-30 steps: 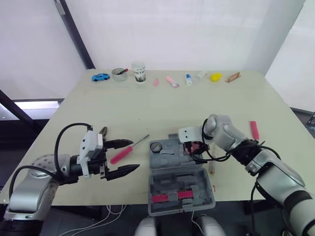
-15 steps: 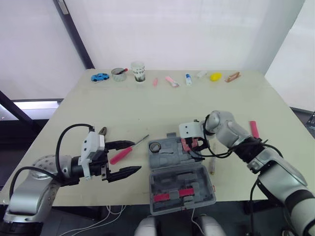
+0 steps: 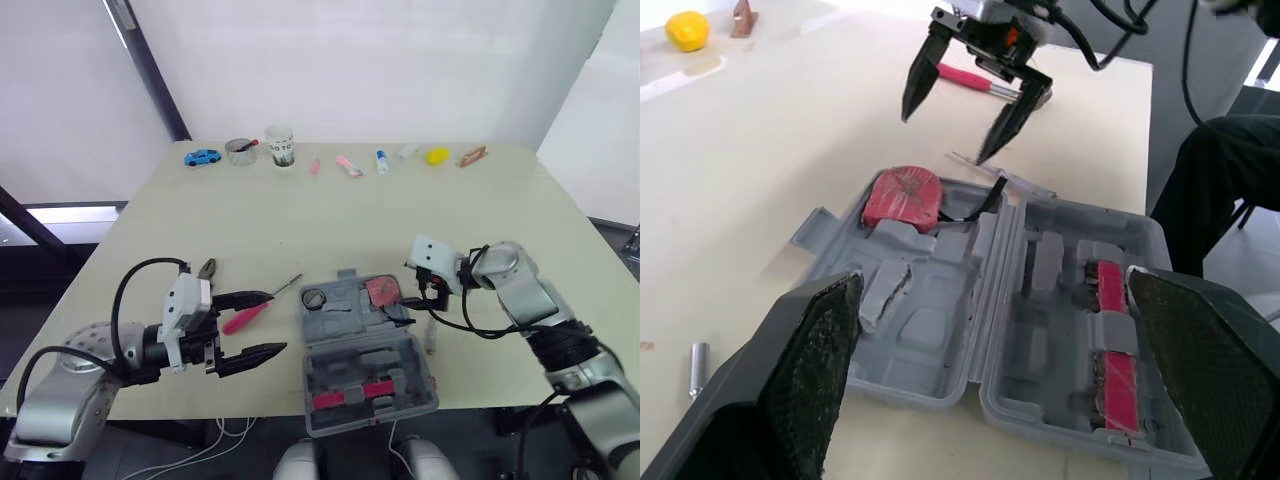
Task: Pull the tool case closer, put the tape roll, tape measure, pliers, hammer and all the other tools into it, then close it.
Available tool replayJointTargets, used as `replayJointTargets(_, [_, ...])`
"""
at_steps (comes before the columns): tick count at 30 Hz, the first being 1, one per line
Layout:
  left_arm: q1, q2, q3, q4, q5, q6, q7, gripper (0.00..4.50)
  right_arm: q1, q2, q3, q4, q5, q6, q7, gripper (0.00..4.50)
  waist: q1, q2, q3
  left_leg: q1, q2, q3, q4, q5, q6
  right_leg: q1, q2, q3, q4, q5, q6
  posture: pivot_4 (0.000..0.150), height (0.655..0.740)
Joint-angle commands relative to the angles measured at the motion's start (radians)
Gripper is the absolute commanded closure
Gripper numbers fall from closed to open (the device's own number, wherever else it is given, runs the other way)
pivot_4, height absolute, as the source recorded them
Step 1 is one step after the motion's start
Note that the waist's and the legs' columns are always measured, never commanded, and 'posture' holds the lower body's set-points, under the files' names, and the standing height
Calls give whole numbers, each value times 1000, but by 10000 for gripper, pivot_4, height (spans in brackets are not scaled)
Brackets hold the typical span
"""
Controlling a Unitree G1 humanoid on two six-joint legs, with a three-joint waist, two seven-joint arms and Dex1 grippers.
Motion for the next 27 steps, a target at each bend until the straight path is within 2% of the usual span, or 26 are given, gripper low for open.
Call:
replayJointTargets(1, [0, 9, 29, -21, -18, -8, -4, 0, 40, 68, -93, -44, 99, -102, -102, 8166, -3, 0, 0, 0, 0, 0, 0, 0, 0, 0, 0, 0, 0, 0, 0, 1500, 7400])
replayJointTargets(5, [-1, 10, 34, -17, -21, -5, -4, 0, 107, 146, -118, -3, 137, -201, -198, 26240, -2, 0, 0, -1, 0, 0, 0, 0, 0, 0, 0, 0, 0, 1, 2, 1500, 7400])
replayJointTargets(10, [-13, 7, 45, -6, -37, 0, 0, 0, 122, 184, -114, 101, 156, -302, -238, 26240, -4, 0, 0, -1, 0, 0, 0, 0, 0, 0, 0, 1, -1, 2, 3, 1500, 7400])
replayJointTargets(20, [-20, 1, 63, 13, -41, 1, 13, 0, 117, 232, -86, 426, 155, -483, -250, 26240, -15, 0, 0, 0, 0, 0, -1, 0, 0, 0, 0, 1, -1, 2, 3, 1500, 7400])
replayJointTargets(23, [-20, 1, 65, 13, -41, 2, 16, 0, 100, 236, -79, 554, 115, -478, -310, 26240, -17, 0, 0, 1, 0, 0, -1, 0, 0, 1, 0, 1, 0, 2, 3, 1500, 7400])
replayJointTargets(27, [-16, 2, 71, 14, -42, 3, 18, 0, 102, 225, -44, 601, 89, -294, -303, 26240, -18, -4, -4, 4, 0, 0, -1, 0, -1, 4, 0, 1, 0, 0, 0, 1500, 7400])
